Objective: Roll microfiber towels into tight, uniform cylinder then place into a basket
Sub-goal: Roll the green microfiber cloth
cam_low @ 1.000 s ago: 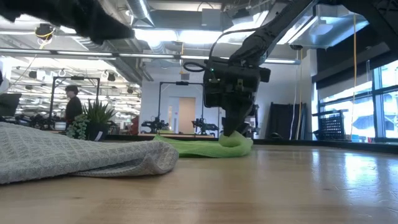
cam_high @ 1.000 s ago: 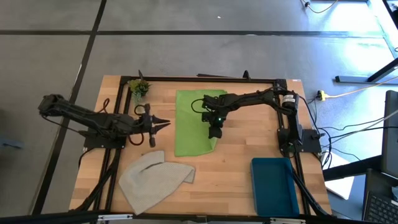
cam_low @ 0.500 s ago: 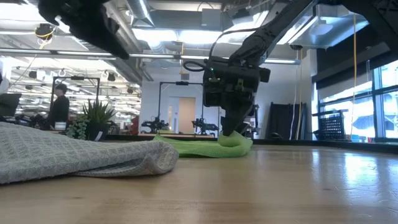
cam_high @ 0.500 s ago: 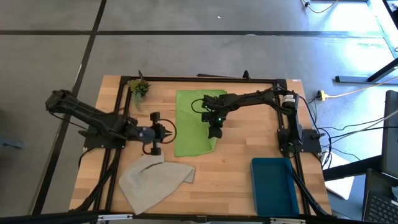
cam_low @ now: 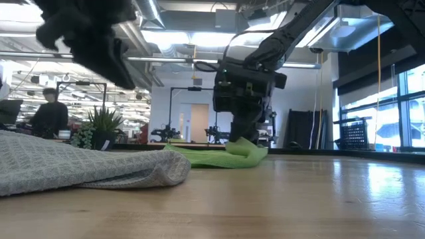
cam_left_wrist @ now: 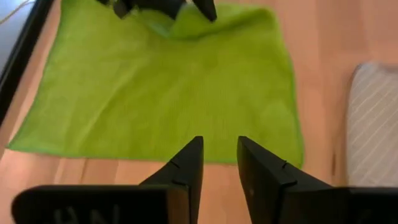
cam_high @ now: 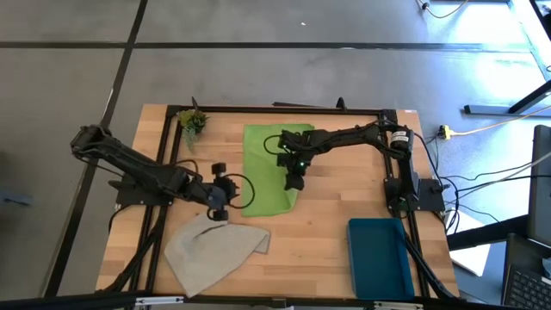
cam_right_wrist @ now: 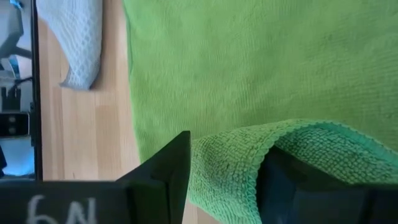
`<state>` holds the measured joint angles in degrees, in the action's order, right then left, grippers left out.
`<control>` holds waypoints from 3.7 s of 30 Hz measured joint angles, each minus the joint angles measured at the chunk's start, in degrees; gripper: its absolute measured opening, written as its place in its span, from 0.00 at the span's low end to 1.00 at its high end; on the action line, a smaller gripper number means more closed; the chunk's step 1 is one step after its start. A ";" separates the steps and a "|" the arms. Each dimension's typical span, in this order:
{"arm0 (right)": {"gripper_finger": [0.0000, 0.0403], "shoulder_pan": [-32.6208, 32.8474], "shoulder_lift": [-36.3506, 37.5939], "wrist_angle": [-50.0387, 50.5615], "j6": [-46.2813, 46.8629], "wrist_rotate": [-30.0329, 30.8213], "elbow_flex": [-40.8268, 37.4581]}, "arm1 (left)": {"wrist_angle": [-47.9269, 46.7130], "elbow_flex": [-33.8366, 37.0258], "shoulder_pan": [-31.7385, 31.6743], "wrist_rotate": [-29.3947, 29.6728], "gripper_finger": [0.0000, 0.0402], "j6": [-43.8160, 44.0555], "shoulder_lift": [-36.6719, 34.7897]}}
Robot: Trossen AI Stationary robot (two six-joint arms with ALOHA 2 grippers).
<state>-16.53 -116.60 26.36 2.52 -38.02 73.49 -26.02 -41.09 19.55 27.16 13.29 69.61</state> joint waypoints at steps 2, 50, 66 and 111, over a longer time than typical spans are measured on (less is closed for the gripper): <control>0.36 0.00 0.00 -0.74 1.26 0.01 0.00 | -0.23 0.65 0.10 -2.97 0.23 1.22 1.77; 0.36 0.13 0.00 -2.29 6.98 -0.74 0.00 | 13.53 0.68 1.44 -8.60 0.01 3.10 24.40; 0.36 4.89 0.00 13.70 7.78 -5.65 0.00 | 5.77 0.86 0.41 2.34 0.00 10.00 24.53; 0.01 30.73 9.45 19.48 19.63 47.15 -0.13 | -2.11 -4.78 2.78 0.15 0.00 10.45 20.47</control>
<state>14.19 -107.15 45.84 22.15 9.13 73.36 -28.13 -45.87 22.34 27.30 23.75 90.08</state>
